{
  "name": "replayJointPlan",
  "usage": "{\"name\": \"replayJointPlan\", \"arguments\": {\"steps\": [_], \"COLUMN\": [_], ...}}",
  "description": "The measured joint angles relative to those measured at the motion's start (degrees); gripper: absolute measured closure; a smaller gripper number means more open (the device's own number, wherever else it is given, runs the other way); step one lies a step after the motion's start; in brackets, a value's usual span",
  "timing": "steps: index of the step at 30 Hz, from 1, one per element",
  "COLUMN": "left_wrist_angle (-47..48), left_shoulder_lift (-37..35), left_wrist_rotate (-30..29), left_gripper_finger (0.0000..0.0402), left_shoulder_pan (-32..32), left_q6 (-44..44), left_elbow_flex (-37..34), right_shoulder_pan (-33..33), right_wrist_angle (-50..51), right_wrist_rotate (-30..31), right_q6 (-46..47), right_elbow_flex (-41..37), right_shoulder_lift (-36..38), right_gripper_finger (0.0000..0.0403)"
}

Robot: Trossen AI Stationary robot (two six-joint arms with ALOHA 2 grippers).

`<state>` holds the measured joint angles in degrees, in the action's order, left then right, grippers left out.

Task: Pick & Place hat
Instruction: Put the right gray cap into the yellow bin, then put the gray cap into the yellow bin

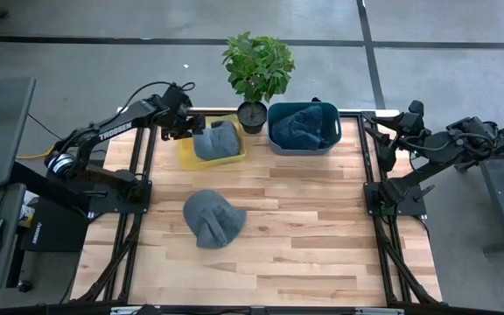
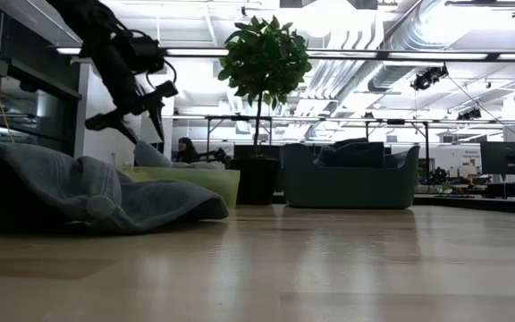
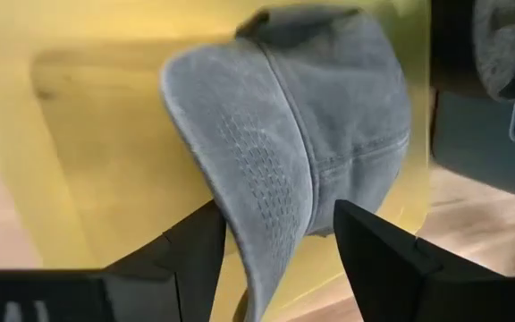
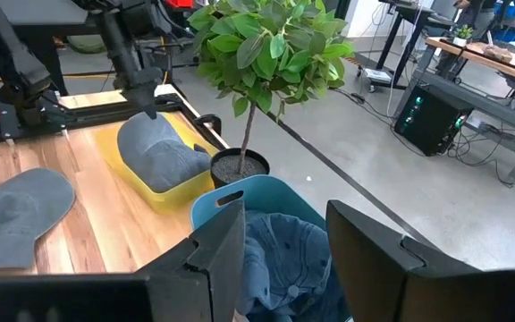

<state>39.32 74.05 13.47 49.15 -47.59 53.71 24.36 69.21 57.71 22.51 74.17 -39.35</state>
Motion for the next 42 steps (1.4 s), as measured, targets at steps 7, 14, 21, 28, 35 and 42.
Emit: {"name": "replayJointPlan", "arguments": {"steps": [7, 14, 21, 28, 35, 42], "left_wrist_angle": [2.35, 2.27, 0.79, 0.59, 0.73, 1.59], "left_shoulder_lift": [-4.05, -6.41, -6.49, -2.98, -2.48, -6.89], "left_wrist_rotate": [-3.54, -3.36, -2.15, -2.28, 0.28, 4.07], "left_gripper_finger": [0.0224, 0.0373, 0.0397, 0.04, 0.0401, 0.0401], "left_shoulder_pan": [0.0, -0.02, -0.04, -1.32, -1.64, -1.85], "left_q6": [1.42, 2.79, 3.87, 4.3, 5.73, 5.68], "left_elbow_flex": [0.0, 0.0, 0.0, 0.0, 0.0, 0.0], "right_shoulder_pan": [-0.01, -0.02, -0.02, -0.02, -0.01, -0.02], "right_wrist_angle": [0.0, -0.02, -0.01, 0.0, 0.0, 0.02], "right_wrist_rotate": [0.0, 0.0, 0.0, 0.35, 0.02, -0.17], "right_q6": [0.63, 1.11, 2.12, 2.12, 3.03, 3.03], "right_elbow_flex": [0.0, 0.0, 0.0, 0.0, 0.0, 0.0], "right_shoulder_lift": [0.02, 0.02, 0.01, 0.02, 0.0, 0.0], "right_gripper_finger": [0.0249, 0.0249, 0.0249, 0.0249, 0.0249, 0.0249]}}
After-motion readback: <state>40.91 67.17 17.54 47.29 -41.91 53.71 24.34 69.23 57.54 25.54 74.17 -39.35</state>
